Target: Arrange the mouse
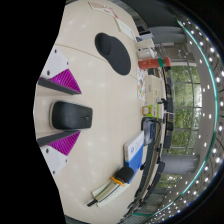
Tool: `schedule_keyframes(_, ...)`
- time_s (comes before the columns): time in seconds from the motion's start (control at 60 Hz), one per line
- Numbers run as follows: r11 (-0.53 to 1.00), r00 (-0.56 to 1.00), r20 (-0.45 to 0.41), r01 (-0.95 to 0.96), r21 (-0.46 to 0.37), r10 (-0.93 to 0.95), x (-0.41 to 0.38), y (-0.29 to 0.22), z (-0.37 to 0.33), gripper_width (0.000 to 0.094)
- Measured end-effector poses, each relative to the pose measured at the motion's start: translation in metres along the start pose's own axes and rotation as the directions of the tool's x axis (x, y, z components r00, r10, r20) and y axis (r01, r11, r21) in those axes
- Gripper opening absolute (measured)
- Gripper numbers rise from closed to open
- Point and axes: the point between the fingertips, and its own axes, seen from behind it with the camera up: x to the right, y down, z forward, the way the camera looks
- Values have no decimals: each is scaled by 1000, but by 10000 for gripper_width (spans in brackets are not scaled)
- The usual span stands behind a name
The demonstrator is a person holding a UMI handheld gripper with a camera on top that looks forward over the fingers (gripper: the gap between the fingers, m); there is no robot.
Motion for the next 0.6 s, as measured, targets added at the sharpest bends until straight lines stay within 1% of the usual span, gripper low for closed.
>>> schedule_keyframes(0.05,1000,1000,-1,-9,-2,9,0,-2,3,616)
schedule_keyframes(0.117,1000,1000,-21,-15,-7,15,5,-4,6,481)
schedule_keyframes(0.183,1000,1000,-13,-17,-12,16,5,-4,6,456)
schedule_keyframes(0.35,999,1000,-23,-9,-39,8,5,-4,7,335)
schedule_keyframes(0.45,999,999,-44,5,-43,-6,2,-15,3,322)
schedule_keyframes(0.533,1000,998,-66,3,7,-2,-9,-54,-7,324)
schedule_keyframes(0.6,998,998,-60,-17,64,21,-29,-98,-16,322)
